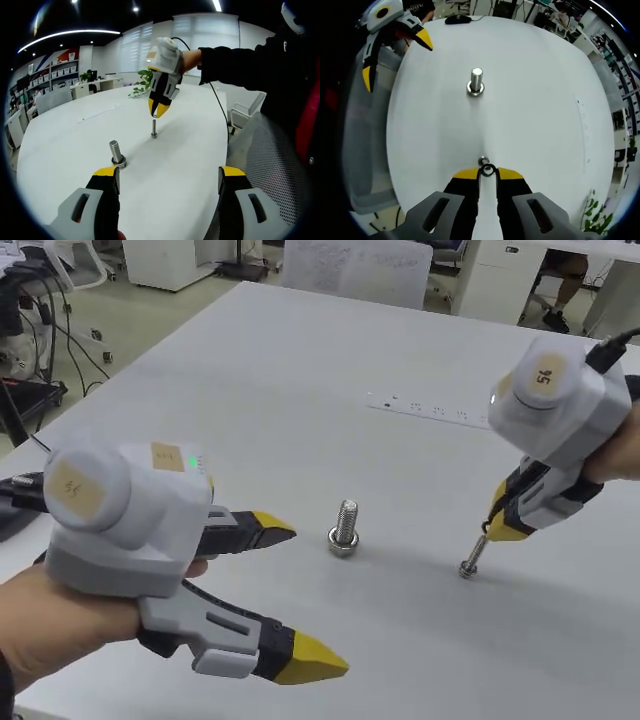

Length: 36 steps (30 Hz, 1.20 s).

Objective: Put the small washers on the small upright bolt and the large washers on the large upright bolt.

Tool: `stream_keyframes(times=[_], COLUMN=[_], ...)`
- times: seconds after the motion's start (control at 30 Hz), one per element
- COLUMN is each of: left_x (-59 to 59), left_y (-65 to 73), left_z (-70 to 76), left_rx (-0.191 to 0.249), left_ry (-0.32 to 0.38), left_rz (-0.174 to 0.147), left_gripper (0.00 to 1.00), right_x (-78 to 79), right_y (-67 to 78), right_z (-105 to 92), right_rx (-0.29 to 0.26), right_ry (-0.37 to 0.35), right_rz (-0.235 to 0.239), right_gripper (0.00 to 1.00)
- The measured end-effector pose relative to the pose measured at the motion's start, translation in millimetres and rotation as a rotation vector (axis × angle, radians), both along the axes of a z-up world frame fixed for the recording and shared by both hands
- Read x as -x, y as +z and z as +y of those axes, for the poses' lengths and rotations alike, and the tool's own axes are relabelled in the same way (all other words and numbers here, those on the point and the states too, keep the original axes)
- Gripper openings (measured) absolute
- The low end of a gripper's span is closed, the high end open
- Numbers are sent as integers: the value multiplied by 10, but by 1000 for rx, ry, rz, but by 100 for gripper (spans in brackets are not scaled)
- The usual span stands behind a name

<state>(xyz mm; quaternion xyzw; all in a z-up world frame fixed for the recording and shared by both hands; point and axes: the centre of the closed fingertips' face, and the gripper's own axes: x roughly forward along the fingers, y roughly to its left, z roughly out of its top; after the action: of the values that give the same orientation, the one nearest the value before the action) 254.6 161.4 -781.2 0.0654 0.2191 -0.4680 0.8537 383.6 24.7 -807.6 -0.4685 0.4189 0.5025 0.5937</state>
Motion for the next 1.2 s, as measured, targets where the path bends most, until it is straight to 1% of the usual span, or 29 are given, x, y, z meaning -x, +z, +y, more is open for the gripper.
stream_keyframes(times=[0.3,0.43,0.73,0.93,1.2], left_x=[-5,-11,-14,-6,1], left_y=[-23,-28,-36,-38,-31], left_z=[-6,-7,-11,-17,4], left_rx=[-3,-3,-5,-7,-4], left_ry=[0,2,2,0,4], left_rz=[9,11,13,13,13], left_gripper=[80,80,80,80,80], right_x=[-2,-9,-13,-4,16], right_y=[-77,-104,-160,-257,-404], right_z=[-1,-16,-12,-6,13], right_rx=[10,18,16,24,24], right_ry=[4,7,5,5,-8], right_rz=[20,24,31,40,65], right_gripper=[13,13,13,13,13])
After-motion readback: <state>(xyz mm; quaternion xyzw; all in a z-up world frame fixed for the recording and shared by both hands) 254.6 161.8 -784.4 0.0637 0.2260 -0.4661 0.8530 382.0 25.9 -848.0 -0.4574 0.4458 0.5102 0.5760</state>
